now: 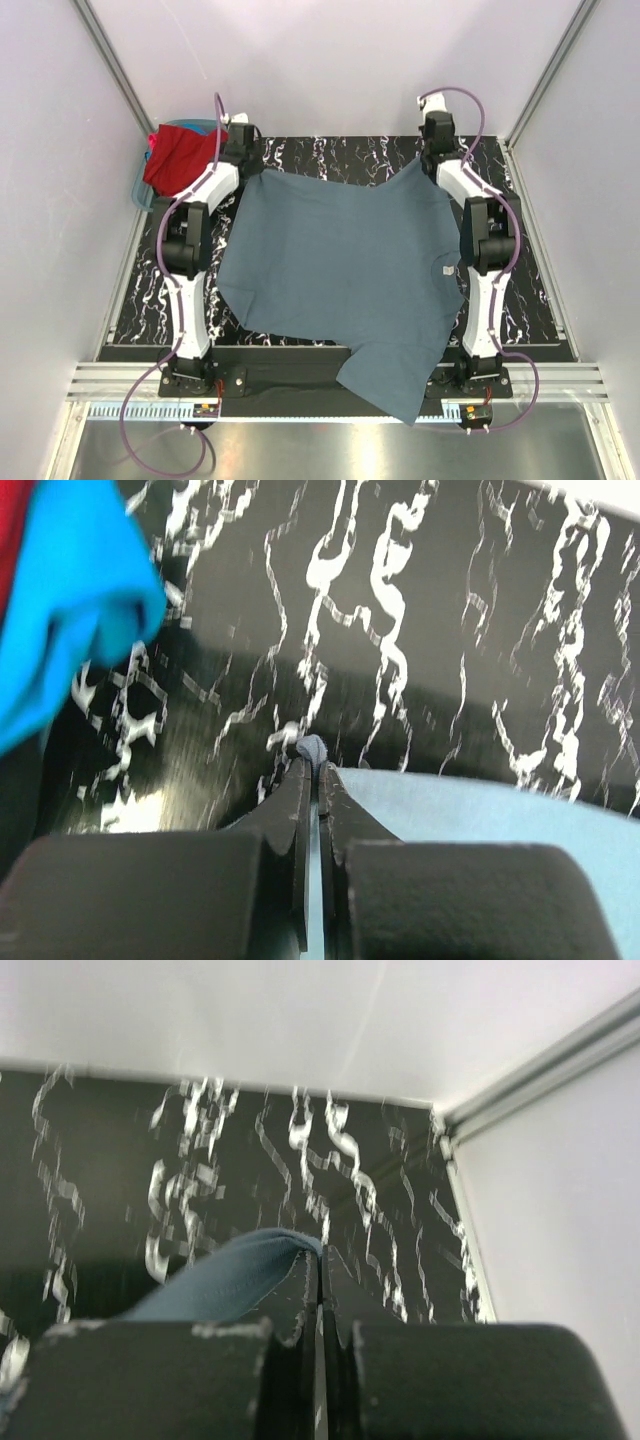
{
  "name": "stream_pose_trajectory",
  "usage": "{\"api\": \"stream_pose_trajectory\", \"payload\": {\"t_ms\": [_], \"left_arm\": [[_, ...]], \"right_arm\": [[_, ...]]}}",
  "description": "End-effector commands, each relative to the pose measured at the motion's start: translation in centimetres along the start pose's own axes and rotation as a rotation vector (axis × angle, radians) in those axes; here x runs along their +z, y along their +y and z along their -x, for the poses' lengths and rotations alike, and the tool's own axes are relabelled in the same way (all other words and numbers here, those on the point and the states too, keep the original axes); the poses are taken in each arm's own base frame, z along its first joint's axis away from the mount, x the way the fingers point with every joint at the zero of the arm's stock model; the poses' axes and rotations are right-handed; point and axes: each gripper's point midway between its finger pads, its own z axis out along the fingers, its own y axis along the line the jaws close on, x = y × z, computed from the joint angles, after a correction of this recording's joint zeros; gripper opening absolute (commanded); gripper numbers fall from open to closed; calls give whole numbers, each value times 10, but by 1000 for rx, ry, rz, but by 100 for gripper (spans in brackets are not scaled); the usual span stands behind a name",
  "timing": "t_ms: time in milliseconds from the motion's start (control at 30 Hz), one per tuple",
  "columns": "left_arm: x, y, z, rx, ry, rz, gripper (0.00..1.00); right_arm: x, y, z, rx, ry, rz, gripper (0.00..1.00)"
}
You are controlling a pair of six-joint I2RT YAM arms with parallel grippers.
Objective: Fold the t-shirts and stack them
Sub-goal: Flatten the tshirt out
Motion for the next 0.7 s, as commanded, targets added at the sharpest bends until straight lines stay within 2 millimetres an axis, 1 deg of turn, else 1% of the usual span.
{"api": "stream_pose_trajectory", "payload": {"t_ms": [0, 33, 67, 100, 133, 167, 200, 233, 267, 333, 367, 400, 500, 667], "left_arm": [[3, -13, 54, -22, -133, -37, 0], [4, -13, 60, -23, -147, -37, 0], [6, -10, 62, -23, -150, -29, 0], [12, -8, 59, -22, -141, -24, 0], [12, -9, 66, -25, -154, -28, 0], [17, -6, 66, -27, -152, -23, 0], [19, -4, 67, -28, -152, -20, 0], [20, -5, 72, -31, -159, -27, 0], [24, -3, 70, -30, -153, -27, 0], [27, -5, 70, -26, -150, -38, 0], [30, -3, 68, -26, -144, -36, 0], [32, -3, 67, -26, -139, -45, 0], [37, -4, 66, -24, -132, -59, 0], [39, -1, 67, -9, -135, -70, 0]], "right_arm": [[16, -33, 58, 114, -136, -76, 0], [19, -30, 59, 124, -137, -70, 0], [24, -27, 55, 127, -129, -65, 0], [26, -27, 61, 142, -142, -64, 0], [28, -26, 63, 149, -145, -60, 0], [33, -23, 60, 148, -142, -58, 0], [35, -24, 66, 153, -152, -52, 0], [37, -22, 68, 161, -155, -41, 0], [41, -19, 65, 163, -150, -34, 0], [43, -20, 70, 174, -162, -30, 0], [46, -18, 68, 175, -159, -28, 0], [47, -18, 70, 188, -161, -24, 0], [51, -17, 68, 202, -153, -17, 0], [47, -14, 68, 211, -143, 5, 0]]}}
